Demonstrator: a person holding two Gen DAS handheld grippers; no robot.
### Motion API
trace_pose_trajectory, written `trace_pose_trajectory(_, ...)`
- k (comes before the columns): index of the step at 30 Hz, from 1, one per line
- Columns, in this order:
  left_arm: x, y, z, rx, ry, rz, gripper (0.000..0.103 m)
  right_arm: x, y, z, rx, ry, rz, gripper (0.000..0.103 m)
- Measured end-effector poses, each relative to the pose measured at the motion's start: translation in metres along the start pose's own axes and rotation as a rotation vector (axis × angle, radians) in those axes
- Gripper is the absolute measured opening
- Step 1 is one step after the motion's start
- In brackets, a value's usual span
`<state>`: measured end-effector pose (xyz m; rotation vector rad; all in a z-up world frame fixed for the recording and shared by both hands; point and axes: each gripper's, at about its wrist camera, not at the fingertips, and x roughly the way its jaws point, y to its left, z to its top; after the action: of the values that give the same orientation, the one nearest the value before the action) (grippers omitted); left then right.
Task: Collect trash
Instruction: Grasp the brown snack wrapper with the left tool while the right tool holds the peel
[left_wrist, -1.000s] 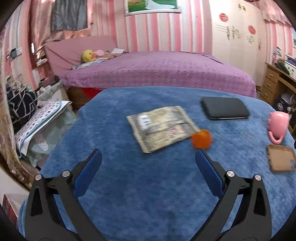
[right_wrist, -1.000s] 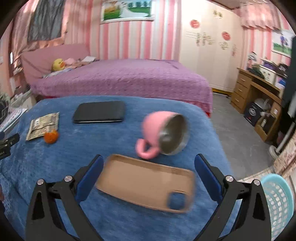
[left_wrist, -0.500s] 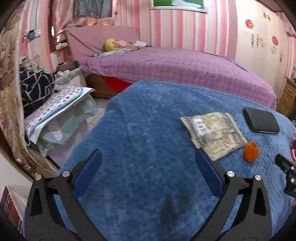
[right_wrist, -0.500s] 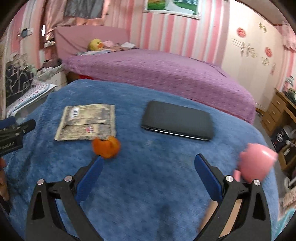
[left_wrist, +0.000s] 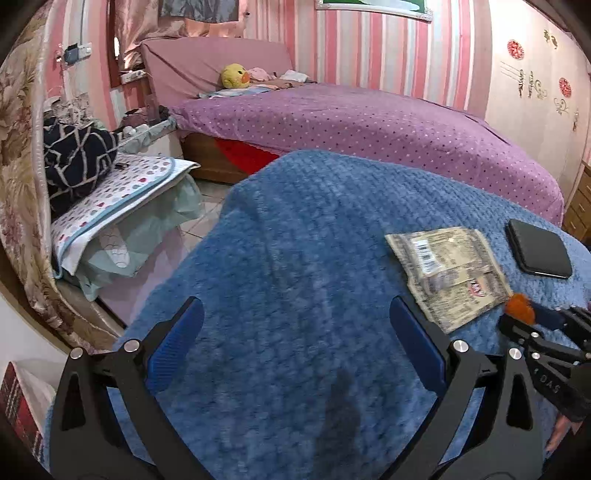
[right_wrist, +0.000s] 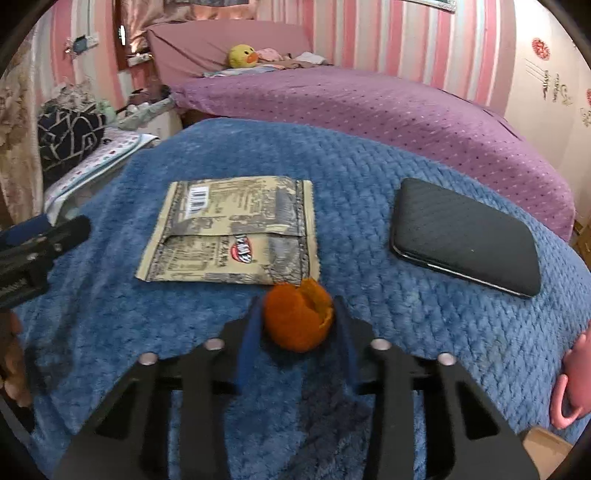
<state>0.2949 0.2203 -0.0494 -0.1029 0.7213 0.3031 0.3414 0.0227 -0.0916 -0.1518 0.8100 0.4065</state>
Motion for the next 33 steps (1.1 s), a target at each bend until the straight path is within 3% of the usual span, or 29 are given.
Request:
trace_pose_trajectory(4, 0.002, -0.02, 0.002, 0.013, 0.013, -0.022, 0.097, -0.011, -0.01, -0.005, 0.013, -0.026, 0.019, 0.03)
trace_pose_trajectory(10, 0.007, -0.06, 0.001, 0.071, 0.017, -0.023, 0.097, -0.041, -0.046, -0.02, 0.022, -0.07, -0.061, 0.03)
trace_pose_trajectory(15, 0.016, -0.076, 0.008, 0.019, 0.03, -0.054, 0.094, -0.061, -0.076, -0.033, 0.06, -0.08, -0.091, 0.03)
trace_pose_trajectory(19, 0.037, -0.09, 0.006, 0.041, 0.109, -0.053, 0.079, -0.069, -0.1, -0.042, 0.1, -0.083, -0.103, 0.03)
trace_pose_trajectory(21, 0.047, -0.094, 0.004, 0.037, 0.16, -0.092, 0.075, -0.07, -0.106, -0.045, 0.113, -0.084, -0.105, 0.03)
trace_pose_trajectory(23, 0.047, -0.095, 0.004, 0.026, 0.161, -0.118, 0.068, -0.071, -0.111, -0.048, 0.127, -0.087, -0.107, 0.03)
trace_pose_trajectory(29, 0.04, -0.089, 0.001, 0.002, 0.162, -0.149, 0.026, -0.081, -0.115, -0.053, 0.145, -0.104, -0.108, 0.03)
trace_pose_trajectory(33, 0.029, -0.074, -0.003, -0.04, 0.154, -0.218, 0.0, -0.097, -0.124, -0.063, 0.179, -0.117, -0.111, 0.03)
